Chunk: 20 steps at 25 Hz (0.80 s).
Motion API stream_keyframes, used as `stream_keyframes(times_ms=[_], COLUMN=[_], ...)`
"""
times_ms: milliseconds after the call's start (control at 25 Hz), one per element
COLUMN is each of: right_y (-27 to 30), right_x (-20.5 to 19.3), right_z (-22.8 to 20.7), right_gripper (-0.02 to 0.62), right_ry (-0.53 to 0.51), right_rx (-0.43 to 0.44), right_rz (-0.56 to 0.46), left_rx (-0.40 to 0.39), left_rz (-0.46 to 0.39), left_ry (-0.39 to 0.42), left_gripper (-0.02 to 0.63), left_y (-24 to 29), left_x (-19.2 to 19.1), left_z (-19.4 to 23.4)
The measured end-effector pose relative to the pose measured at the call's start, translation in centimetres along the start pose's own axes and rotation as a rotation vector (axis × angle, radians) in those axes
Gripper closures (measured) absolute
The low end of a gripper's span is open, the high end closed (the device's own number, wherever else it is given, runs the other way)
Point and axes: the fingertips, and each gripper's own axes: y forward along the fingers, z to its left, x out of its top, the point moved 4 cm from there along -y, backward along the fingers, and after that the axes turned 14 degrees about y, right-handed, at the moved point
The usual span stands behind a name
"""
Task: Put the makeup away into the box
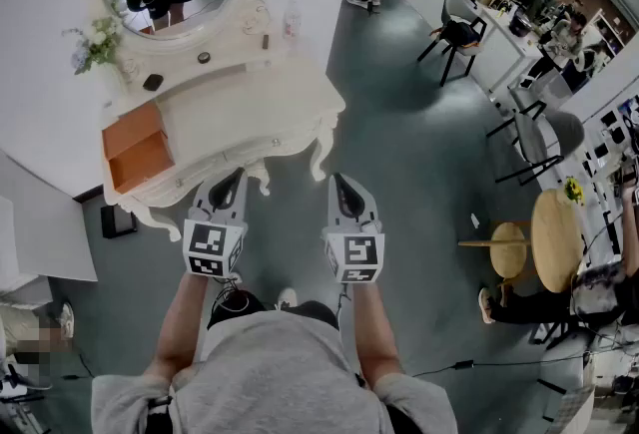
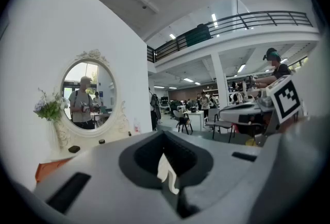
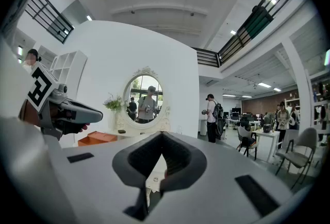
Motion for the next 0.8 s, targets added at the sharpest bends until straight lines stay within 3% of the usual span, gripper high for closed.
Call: stream_keyframes(times_ms=[440,800], right_y=[1.1,7.6], right_x=[0.0,-0.7], right_z=[-1.2,-2.0], right_gripper=[0.588,0.588], right_ry=[-0.014,-0.03], right_rx=[-0.007,0.007], right_rz=[-0.002,0.017], left_rx=[-0.006,-0.004], left_rz=[0.003,0.018], left_ry=[-0.014,-0.034], left_gripper=[0.606,0.606], left_y=[2.1,7.3], left_x=[-0.3,-2.1], left_z=[0.1,3.7])
